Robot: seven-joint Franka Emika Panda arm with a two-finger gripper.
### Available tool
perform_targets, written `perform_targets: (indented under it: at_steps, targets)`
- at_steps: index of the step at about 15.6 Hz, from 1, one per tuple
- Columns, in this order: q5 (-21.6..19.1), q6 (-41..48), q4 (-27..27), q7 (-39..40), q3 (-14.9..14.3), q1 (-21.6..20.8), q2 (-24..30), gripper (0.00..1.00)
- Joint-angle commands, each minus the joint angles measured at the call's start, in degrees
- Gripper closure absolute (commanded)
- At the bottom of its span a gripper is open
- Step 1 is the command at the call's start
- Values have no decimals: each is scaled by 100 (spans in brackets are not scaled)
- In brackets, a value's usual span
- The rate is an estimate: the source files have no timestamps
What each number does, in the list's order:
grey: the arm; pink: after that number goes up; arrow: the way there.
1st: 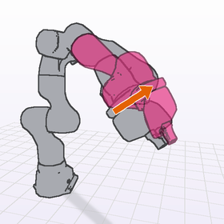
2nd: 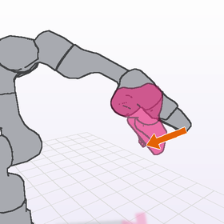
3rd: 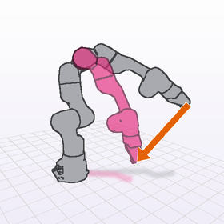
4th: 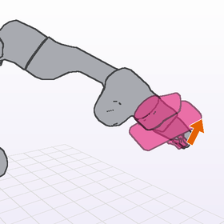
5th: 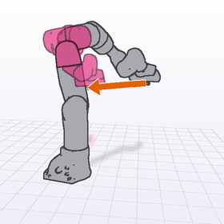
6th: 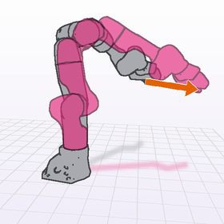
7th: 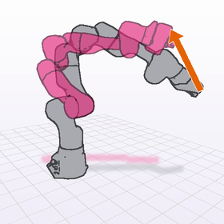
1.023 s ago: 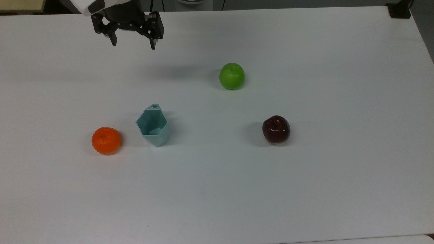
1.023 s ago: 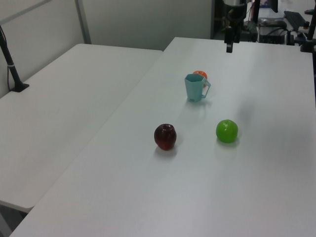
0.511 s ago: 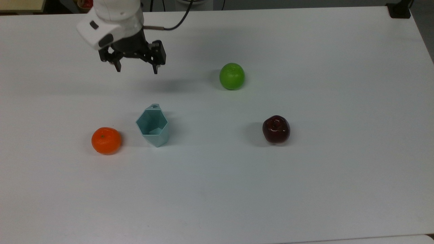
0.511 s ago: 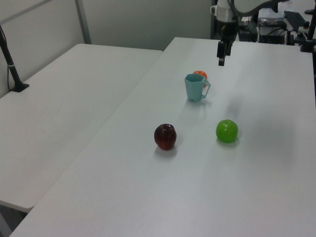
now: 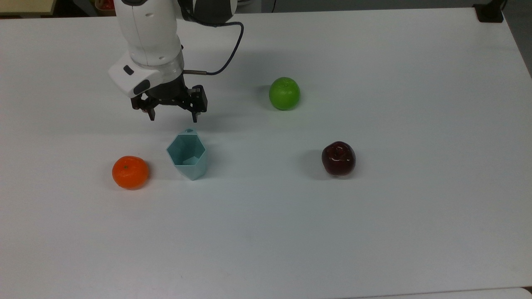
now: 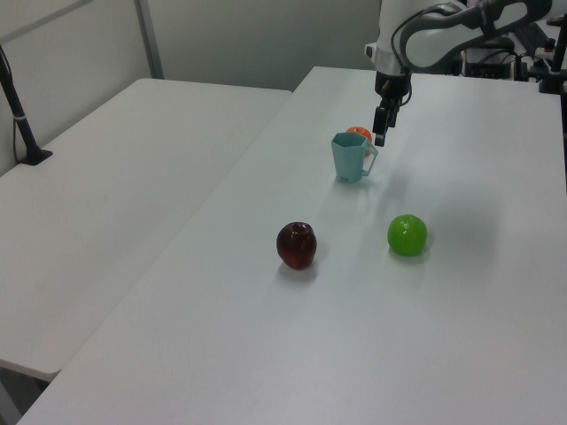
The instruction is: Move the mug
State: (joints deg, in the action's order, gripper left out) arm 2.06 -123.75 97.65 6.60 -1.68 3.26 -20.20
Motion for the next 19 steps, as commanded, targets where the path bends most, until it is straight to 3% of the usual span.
perform_targets:
  at_steps: [1,7,14,19]
  targets:
    - [-110,-210,254,16,-34,-159,69,0]
    - [-57,-659,246,-167,1,-309,-221,1]
    - [-22,-676,219,-221,1,-414,-292,44]
    - [-22,-676,210,-221,1,-414,-292,51]
